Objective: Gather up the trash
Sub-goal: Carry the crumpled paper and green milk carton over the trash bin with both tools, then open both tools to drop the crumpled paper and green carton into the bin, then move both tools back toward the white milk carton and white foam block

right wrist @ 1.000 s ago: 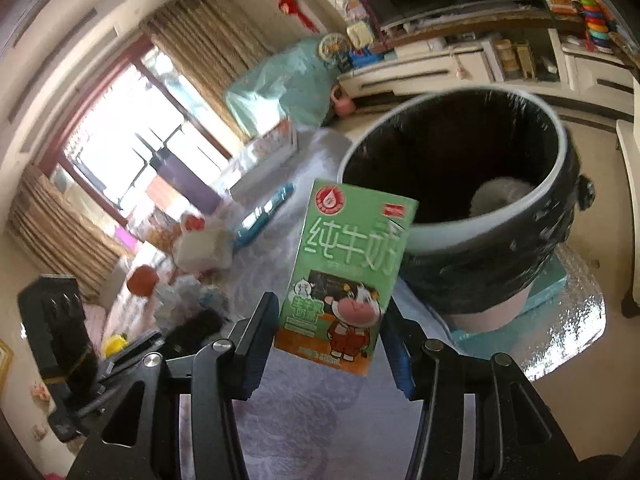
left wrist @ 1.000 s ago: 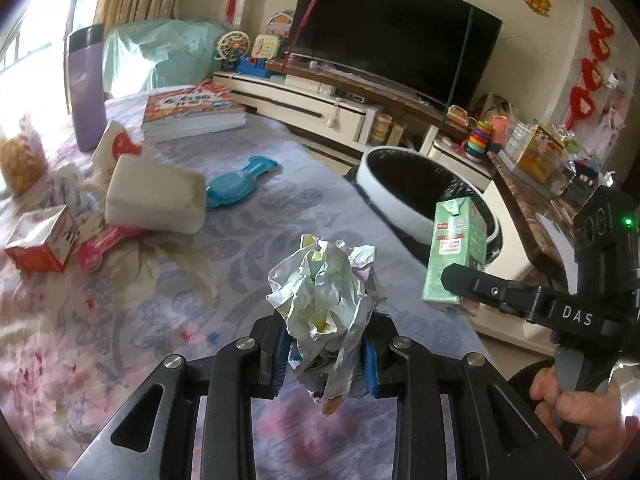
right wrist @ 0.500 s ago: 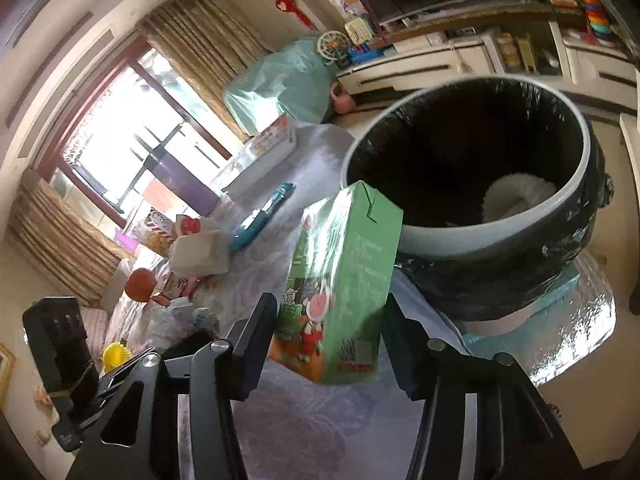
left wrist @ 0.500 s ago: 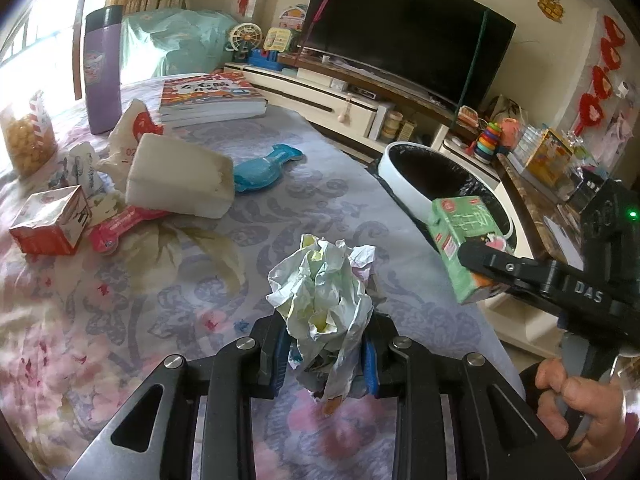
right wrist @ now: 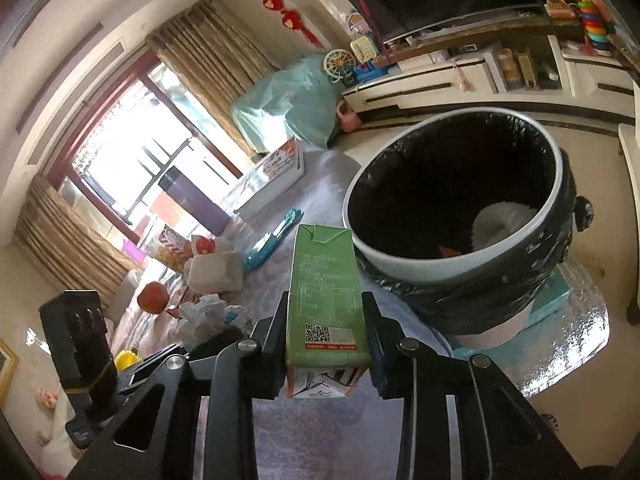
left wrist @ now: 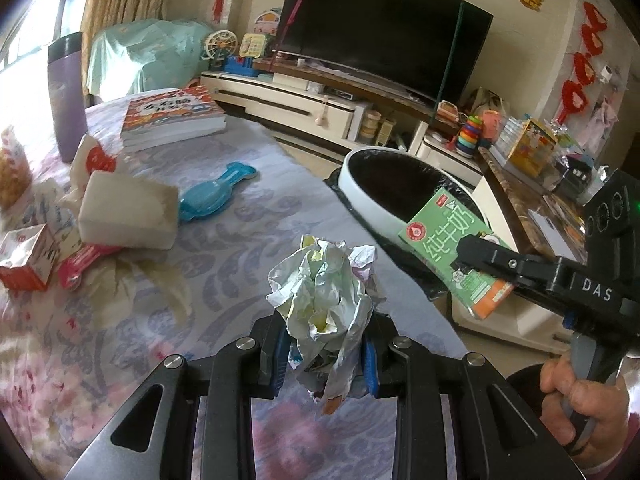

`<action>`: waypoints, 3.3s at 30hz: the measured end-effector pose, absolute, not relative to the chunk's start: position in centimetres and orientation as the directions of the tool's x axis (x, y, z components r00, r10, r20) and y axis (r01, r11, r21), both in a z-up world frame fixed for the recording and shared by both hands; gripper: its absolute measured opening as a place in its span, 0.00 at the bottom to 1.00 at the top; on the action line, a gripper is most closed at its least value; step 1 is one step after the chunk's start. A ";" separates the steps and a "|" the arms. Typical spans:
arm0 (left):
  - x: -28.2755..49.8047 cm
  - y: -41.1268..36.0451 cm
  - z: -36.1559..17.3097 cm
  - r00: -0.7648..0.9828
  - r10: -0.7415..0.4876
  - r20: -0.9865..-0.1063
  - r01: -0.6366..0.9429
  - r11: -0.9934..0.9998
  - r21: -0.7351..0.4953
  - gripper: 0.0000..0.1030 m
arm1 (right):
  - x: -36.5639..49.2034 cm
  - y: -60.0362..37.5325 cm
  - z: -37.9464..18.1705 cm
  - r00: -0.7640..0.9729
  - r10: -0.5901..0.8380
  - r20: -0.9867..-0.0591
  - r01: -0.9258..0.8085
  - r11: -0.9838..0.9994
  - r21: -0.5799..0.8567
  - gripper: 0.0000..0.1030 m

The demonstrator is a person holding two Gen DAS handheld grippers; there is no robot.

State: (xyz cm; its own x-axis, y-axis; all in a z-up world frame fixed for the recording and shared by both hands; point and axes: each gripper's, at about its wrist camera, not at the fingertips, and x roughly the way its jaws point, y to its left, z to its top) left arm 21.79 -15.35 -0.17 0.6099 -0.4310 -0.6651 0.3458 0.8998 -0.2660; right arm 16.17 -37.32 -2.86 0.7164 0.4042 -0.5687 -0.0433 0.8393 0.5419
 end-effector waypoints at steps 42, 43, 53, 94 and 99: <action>34.3 -27.5 0.7 0.540 -0.494 -0.682 0.478 0.846 -0.235 0.28 | 22.2 -47.0 -2.1 0.760 0.253 -0.599 0.096 0.867 0.488 0.32; 34.5 -27.6 0.7 0.539 -0.493 -0.683 0.477 0.847 -0.235 0.28 | 22.3 -47.1 -2.1 0.758 0.253 -0.601 0.097 0.867 0.488 0.32; 34.9 -28.1 0.6 0.542 -0.476 -0.693 0.448 0.861 -0.241 0.48 | 23.1 -47.6 -2.5 0.741 0.243 -0.626 0.124 0.866 0.484 0.38; 18.6 -6.3 -1.7 0.653 -0.318 -0.688 0.098 0.936 -0.339 0.62 | 17.7 -31.4 -3.6 0.674 0.401 -0.621 -0.107 0.884 0.454 0.92; 17.8 -3.1 -1.7 0.664 -0.283 -0.692 0.029 0.935 -0.354 0.62 | 18.1 -29.0 -3.9 0.655 0.422 -0.626 -0.144 0.884 0.445 0.92</action>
State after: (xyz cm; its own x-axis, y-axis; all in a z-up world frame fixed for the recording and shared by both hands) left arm 17.83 -3.14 -1.74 0.6640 -0.2832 -0.6920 0.0292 0.9346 -0.3545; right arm 18.12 -29.01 -3.89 0.6554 0.4224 -0.6261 -0.1443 0.8837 0.4452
